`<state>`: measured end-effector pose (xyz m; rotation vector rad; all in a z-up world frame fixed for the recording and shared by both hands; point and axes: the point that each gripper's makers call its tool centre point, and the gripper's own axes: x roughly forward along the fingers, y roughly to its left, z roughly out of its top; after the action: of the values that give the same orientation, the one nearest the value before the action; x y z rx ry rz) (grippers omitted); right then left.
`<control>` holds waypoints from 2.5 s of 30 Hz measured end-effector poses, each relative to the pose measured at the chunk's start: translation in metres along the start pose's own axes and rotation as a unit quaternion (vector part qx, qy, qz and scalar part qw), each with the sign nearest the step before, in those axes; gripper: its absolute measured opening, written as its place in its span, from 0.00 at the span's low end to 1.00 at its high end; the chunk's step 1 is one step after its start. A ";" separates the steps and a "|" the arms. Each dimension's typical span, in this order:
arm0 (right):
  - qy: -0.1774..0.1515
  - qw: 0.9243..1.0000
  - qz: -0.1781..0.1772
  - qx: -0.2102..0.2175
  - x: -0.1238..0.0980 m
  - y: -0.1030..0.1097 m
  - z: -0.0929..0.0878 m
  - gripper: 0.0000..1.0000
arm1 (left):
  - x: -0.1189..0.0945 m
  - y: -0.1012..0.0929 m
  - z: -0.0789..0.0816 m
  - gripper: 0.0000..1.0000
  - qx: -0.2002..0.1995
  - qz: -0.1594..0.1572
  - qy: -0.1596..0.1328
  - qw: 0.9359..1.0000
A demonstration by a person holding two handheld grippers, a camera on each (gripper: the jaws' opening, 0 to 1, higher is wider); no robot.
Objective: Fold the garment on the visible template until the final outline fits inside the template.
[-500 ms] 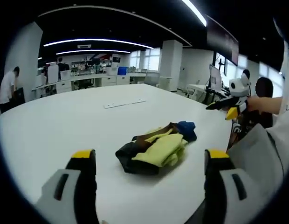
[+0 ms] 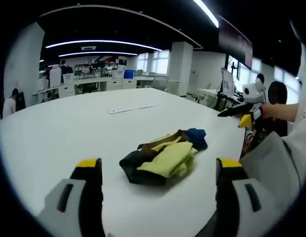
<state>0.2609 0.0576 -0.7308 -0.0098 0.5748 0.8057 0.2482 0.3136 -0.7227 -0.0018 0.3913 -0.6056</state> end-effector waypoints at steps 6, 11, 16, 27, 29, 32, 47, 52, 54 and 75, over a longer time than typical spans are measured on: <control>0.003 1.000 -0.001 0.000 0.000 -0.002 -0.003 0.99 | -0.001 0.001 -0.002 0.93 -0.001 0.000 0.003 1.000; 0.003 1.000 -0.001 0.000 0.000 -0.002 -0.003 0.99 | -0.002 0.002 -0.004 0.93 0.000 0.001 0.005 1.000; 0.004 1.000 -0.002 0.001 0.001 -0.004 -0.003 0.99 | -0.003 0.003 -0.005 0.93 -0.001 0.001 0.005 1.000; 0.005 1.000 0.000 0.001 0.003 -0.005 -0.004 0.99 | -0.005 0.007 -0.007 0.92 -0.001 0.002 0.006 1.000; 0.004 1.000 0.000 0.003 0.003 -0.005 -0.004 0.99 | -0.005 0.008 -0.008 0.92 -0.002 0.002 0.006 1.000; 0.005 1.000 0.000 0.003 0.003 -0.005 -0.005 0.99 | -0.006 0.008 -0.008 0.92 -0.003 0.002 0.006 1.000; 0.011 1.000 0.000 0.005 0.004 -0.005 -0.008 0.99 | -0.003 0.007 -0.010 0.91 -0.003 -0.001 0.009 1.000; 0.012 1.000 0.000 0.005 0.004 -0.006 -0.010 0.99 | -0.002 0.004 -0.009 0.91 -0.002 -0.002 0.010 1.000; 0.012 1.000 0.000 0.006 0.004 -0.006 -0.010 0.99 | -0.002 0.007 -0.010 0.91 -0.002 -0.002 0.010 1.000; 0.020 0.999 0.027 -0.025 0.023 -0.012 0.001 0.86 | 0.003 0.011 -0.014 0.70 0.021 0.016 0.031 0.999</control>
<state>0.2817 0.0650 -0.7435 -0.0561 0.5947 0.8741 0.2520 0.3225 -0.7383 0.0631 0.4374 -0.5838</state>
